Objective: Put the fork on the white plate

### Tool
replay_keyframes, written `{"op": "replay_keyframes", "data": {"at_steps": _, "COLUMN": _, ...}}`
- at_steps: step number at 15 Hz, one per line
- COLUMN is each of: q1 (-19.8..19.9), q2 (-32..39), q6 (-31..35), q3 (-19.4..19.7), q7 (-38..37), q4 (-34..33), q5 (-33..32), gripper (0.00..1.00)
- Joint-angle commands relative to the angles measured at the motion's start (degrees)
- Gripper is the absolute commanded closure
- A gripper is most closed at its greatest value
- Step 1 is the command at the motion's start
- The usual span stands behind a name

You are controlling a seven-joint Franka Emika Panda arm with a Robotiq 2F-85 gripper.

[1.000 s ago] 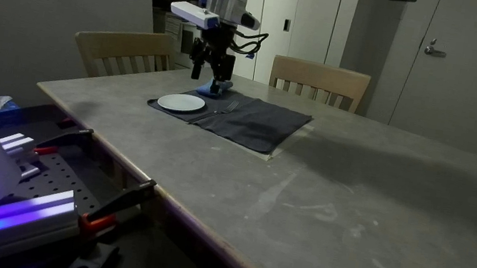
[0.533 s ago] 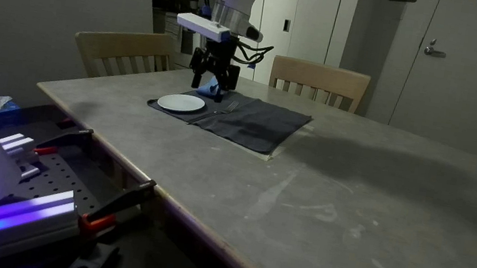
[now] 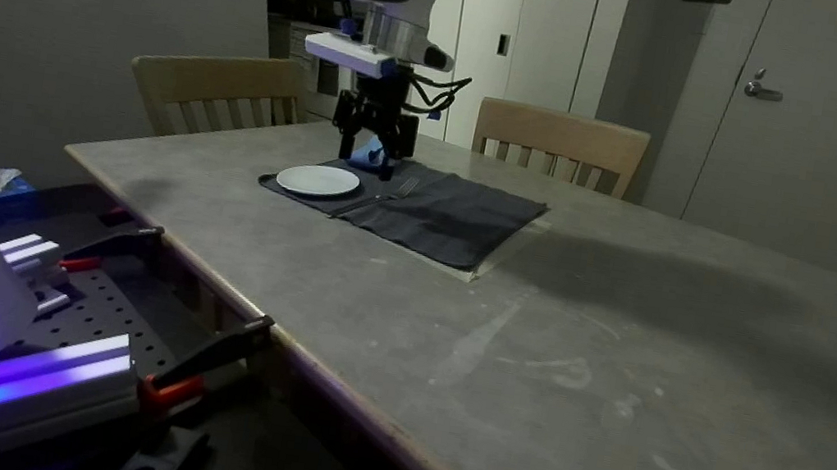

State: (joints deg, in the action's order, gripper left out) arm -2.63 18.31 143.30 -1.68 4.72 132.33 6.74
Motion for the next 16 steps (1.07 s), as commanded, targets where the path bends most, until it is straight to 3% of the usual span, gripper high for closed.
{"op": "replay_keyframes", "data": {"at_steps": 1, "q1": 0.71, "q2": 1.48, "q6": 3.41, "q3": -0.24, "q7": -0.88, "q4": -0.65, "q5": -0.91, "gripper": 0.0}}
{"op": "replay_keyframes", "data": {"at_steps": 14, "q1": 0.57, "q2": 5.94, "q6": 5.51, "q3": -0.53, "q7": -1.63, "q4": -1.8, "q5": -1.02, "gripper": 0.0}}
{"op": "replay_keyframes", "data": {"at_steps": 15, "q1": 0.4, "q2": 6.28, "q6": 5.74, "q3": -0.39, "q7": -2.07, "q4": -2.03, "q5": -1.23, "gripper": 0.02}}
{"op": "replay_keyframes", "data": {"at_steps": 16, "q1": 0.29, "q2": 6.56, "q6": 6.01, "q3": -0.35, "q7": -2.43, "q4": -2.21, "q5": -1.32, "gripper": 0.23}}
